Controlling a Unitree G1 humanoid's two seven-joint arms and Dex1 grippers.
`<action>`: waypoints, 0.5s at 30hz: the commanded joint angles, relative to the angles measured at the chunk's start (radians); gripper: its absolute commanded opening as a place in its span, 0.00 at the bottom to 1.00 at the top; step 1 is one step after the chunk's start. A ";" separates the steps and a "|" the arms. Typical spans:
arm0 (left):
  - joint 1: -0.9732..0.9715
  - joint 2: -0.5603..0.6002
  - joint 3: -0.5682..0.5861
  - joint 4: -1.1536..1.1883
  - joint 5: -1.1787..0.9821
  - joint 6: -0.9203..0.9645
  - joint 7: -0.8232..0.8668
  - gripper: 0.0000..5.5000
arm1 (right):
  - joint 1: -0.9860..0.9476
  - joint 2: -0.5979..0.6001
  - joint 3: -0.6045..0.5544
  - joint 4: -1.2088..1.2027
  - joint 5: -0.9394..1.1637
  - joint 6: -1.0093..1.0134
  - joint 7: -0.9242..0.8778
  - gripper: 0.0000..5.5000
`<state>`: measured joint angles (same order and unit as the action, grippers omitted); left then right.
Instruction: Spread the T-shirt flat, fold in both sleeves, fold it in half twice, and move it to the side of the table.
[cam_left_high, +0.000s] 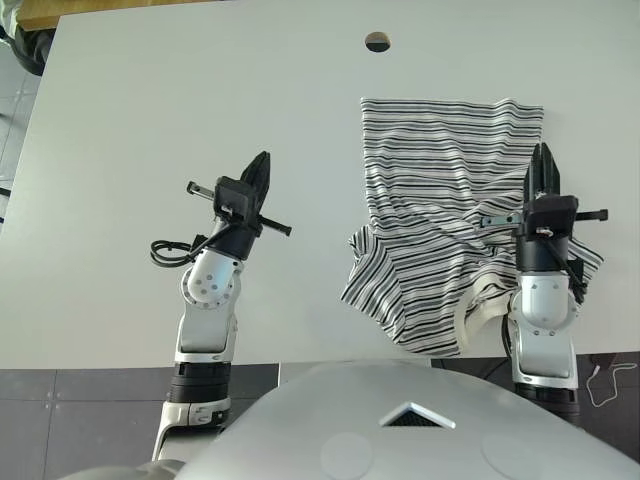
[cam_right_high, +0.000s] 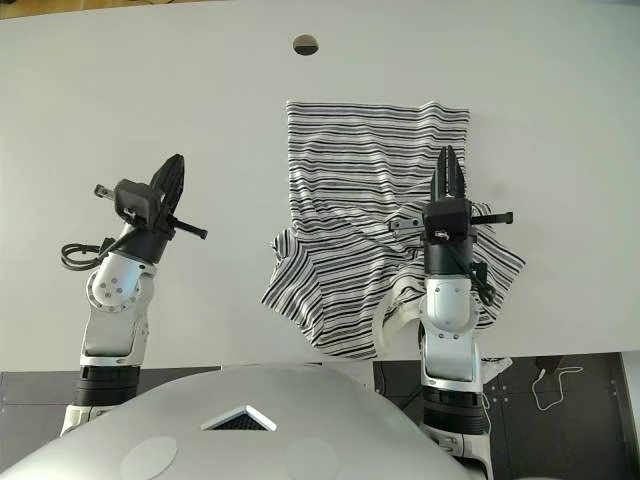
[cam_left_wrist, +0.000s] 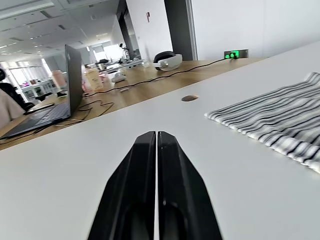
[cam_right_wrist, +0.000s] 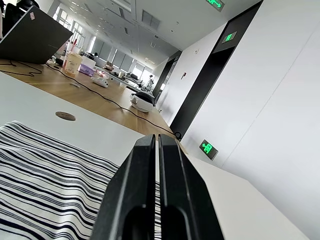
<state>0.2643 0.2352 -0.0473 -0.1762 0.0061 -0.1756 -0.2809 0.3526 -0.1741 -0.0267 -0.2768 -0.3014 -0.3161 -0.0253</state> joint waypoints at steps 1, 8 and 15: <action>0.000 0.010 -0.008 -0.023 -0.020 -0.001 -0.028 0.02 | -0.004 -0.007 0.008 -0.003 -0.012 0.018 0.006 0.02; 0.020 0.028 -0.046 -0.044 -0.094 -0.041 -0.135 0.02 | -0.028 0.003 0.044 0.016 -0.037 0.023 -0.002 0.02; 0.064 0.055 -0.159 -0.113 -0.118 -0.008 -0.236 0.02 | -0.050 0.000 0.062 0.031 -0.046 0.026 -0.003 0.02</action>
<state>0.3074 0.2690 -0.1300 -0.2498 -0.1345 -0.2073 -0.4740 0.3282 -0.1737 0.0252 -0.2626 -0.3415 -0.3035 -0.0286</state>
